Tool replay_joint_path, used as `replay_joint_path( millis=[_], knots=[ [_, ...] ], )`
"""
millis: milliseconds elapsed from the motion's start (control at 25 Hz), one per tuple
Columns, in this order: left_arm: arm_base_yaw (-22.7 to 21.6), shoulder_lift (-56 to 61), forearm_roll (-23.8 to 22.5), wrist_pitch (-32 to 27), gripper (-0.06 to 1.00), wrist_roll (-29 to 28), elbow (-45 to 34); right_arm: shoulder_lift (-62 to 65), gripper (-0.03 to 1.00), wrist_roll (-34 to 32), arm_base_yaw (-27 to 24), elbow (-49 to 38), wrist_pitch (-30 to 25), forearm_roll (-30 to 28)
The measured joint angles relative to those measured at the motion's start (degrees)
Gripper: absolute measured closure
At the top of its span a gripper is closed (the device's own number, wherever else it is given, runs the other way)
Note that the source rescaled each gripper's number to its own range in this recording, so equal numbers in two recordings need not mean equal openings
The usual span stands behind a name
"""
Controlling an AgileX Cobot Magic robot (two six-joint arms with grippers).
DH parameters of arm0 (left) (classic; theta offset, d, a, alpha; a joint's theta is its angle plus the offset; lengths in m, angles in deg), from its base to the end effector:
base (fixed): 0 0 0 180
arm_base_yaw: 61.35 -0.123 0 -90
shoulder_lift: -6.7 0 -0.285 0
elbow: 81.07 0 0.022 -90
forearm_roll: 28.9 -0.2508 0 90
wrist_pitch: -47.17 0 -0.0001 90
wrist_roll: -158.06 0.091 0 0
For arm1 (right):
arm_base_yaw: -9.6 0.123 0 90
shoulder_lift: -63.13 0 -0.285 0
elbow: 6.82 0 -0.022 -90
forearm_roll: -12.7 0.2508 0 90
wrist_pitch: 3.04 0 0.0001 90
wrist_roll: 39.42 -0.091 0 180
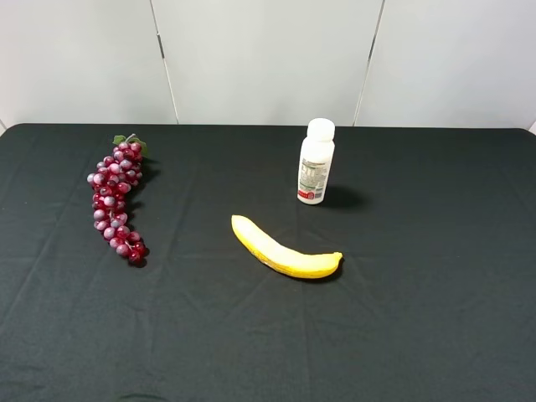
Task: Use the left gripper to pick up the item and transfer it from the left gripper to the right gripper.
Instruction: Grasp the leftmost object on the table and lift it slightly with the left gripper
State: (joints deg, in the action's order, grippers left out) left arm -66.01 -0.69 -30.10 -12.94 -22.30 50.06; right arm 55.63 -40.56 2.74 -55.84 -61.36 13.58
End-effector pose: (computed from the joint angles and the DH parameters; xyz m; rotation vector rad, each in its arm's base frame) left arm -0.0049 0.0013 0.2768 -0.0898 2.0296 0.0723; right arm -0.0028 0.0015 0.2786 0.1395 1.9997 -0.0457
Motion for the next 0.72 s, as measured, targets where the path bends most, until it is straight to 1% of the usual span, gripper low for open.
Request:
replay_joint_path(
  millis=[720],
  knots=[
    [0.0, 0.0, 0.0, 0.0, -0.04, 0.0, 0.0, 0.0, -0.03, 0.0, 0.0, 0.0, 0.1, 0.0]
  ],
)
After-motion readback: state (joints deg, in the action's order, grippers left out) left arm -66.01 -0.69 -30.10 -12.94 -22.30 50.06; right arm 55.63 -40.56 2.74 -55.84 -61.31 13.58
